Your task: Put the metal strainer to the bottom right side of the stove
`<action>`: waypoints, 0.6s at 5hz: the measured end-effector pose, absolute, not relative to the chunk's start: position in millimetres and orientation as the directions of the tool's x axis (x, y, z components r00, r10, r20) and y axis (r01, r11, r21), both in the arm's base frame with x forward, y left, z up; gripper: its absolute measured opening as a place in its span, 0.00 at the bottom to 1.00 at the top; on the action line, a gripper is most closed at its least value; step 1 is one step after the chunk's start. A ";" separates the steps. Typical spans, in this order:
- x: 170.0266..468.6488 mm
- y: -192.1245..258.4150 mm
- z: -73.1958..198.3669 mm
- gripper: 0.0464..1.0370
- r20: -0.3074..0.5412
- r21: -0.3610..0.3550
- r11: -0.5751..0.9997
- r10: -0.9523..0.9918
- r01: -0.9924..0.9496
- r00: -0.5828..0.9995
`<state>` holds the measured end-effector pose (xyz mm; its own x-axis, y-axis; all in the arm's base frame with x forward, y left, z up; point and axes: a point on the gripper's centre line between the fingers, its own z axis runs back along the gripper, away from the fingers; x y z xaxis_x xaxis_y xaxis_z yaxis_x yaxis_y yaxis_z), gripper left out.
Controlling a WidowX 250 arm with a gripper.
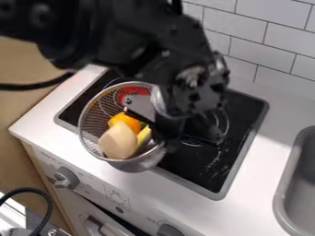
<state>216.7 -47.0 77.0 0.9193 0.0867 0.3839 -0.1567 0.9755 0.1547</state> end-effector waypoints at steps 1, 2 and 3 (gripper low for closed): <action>220.7 -45.8 70.1 0.01 0.394 0.150 0.977 0.083 -0.153 0.916; 225.9 -45.4 60.0 0.01 0.406 0.138 0.979 0.084 -0.152 0.910; 233.8 -43.7 54.8 0.01 0.425 0.119 0.981 0.089 -0.153 0.901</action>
<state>233.8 -43.7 54.8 0.9006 0.0889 0.4254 -0.1532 0.9810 0.1191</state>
